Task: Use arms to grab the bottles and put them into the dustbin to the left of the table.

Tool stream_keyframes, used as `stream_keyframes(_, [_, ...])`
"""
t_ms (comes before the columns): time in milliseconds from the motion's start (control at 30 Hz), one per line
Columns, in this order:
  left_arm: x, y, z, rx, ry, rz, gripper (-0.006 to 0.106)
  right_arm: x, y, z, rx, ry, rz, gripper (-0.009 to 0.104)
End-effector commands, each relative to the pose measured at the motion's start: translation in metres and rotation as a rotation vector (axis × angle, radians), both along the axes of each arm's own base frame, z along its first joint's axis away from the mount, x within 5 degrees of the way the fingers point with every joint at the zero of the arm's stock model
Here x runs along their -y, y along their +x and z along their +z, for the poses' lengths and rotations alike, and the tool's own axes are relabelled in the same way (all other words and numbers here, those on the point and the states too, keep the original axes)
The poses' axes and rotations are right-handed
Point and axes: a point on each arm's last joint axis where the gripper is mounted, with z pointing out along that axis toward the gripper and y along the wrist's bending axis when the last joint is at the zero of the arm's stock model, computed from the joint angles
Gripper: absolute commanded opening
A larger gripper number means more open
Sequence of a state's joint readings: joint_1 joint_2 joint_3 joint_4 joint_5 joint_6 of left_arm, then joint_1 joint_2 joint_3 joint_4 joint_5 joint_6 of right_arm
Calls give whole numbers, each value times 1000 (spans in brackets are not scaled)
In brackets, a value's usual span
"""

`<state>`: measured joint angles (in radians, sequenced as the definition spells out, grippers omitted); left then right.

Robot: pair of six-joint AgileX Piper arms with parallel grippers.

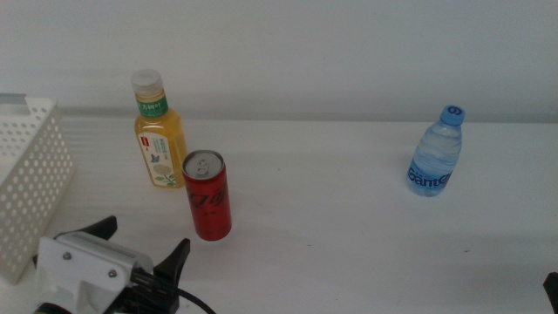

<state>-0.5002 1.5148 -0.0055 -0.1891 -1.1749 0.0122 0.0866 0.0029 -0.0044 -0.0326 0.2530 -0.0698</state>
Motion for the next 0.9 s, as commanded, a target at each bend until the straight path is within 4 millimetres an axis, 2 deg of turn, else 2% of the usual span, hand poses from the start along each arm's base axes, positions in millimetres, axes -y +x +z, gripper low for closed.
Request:
stream_keyframes(0, [-2,-7,-4,21,-10,-10,94,1,-1,-11,8,-8,-7,93])
stream_keyframes(767, [2,-5,-3,7,-63,-25,94,1,-1,-11,8,-8,-7,93])
stream_keyframes(867, [8,4,-5,-42,-94,-25,94,1,-1,-11,8,-8,-7,93])
